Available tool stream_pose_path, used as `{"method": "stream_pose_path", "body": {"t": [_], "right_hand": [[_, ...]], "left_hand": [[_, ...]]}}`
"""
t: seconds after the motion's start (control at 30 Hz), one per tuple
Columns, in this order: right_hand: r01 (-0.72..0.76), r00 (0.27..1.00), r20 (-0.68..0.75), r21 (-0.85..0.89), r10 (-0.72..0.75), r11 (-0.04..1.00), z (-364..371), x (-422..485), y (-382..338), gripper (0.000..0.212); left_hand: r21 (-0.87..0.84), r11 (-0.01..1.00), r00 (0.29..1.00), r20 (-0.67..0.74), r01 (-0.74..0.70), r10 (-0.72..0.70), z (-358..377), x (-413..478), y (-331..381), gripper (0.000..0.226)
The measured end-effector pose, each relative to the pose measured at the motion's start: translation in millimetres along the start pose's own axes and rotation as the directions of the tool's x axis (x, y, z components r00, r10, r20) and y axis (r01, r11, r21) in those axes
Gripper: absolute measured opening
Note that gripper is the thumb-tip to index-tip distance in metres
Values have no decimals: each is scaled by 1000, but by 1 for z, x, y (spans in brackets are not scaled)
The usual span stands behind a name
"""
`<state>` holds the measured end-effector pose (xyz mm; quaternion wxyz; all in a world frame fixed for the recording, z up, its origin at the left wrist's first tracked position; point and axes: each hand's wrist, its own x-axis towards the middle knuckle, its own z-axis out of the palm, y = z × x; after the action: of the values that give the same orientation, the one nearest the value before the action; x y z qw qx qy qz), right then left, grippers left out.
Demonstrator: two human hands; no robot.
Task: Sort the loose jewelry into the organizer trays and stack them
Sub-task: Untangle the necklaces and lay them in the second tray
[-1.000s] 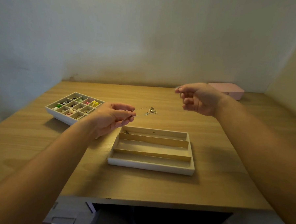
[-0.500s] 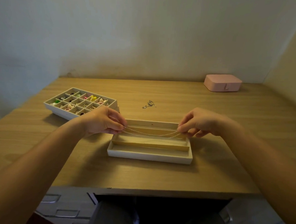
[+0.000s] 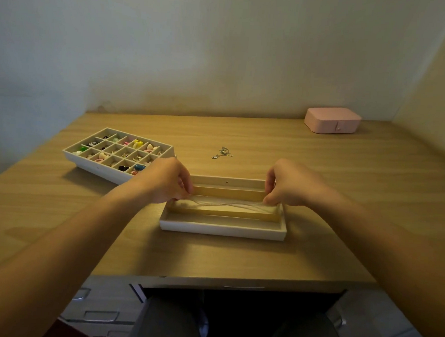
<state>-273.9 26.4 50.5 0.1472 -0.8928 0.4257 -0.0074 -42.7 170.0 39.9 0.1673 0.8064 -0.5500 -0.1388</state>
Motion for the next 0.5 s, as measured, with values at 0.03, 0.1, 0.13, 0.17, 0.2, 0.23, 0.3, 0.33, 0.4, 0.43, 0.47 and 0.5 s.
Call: {"method": "stream_pose_path", "body": {"t": [0.03,0.1,0.13,0.17,0.2,0.23,0.3,0.33,0.4,0.43,0.47,0.5], "right_hand": [[-5,1000,-27,-35,4,999,2,-1,-2,16],[-14,998,-65,-83,8,996,5,-1,-4,19],[-17,997,-75,-103,9,995,6,-1,-4,19],[-19,997,-80,-122,9,992,6,-2,-5,20],[-16,996,-85,-142,4,990,7,-2,-5,20],[-9,996,-91,-159,-5,987,7,-2,-5,20],[11,994,-107,-185,-31,983,9,-3,-6,21],[18,992,-118,-195,-41,981,10,-3,-6,21],[25,989,-134,-220,-56,975,11,-4,-6,21],[27,989,-135,-236,-60,971,11,-5,-7,22],[29,989,-135,-253,-65,967,11,-5,-8,22],[32,988,-135,-268,-71,963,11,-5,-8,23]], "left_hand": [[43,999,1000,-12,-20,20,1,0,2,15],[93,995,999,-28,-39,41,2,1,3,19],[107,993,998,-33,-43,47,2,1,2,19],[117,992,998,-36,-49,53,3,2,2,19],[122,991,997,-39,-54,59,3,3,1,19],[125,990,997,-39,-58,63,3,3,1,18],[129,989,997,-27,-65,69,3,3,0,17],[129,989,997,-15,-68,70,2,3,0,17],[121,990,998,0,-70,71,2,3,-1,18],[115,991,998,4,-70,70,2,3,-2,19],[110,992,998,8,-69,69,1,3,-2,19],[106,992,997,11,-71,70,0,3,-2,19]]}}
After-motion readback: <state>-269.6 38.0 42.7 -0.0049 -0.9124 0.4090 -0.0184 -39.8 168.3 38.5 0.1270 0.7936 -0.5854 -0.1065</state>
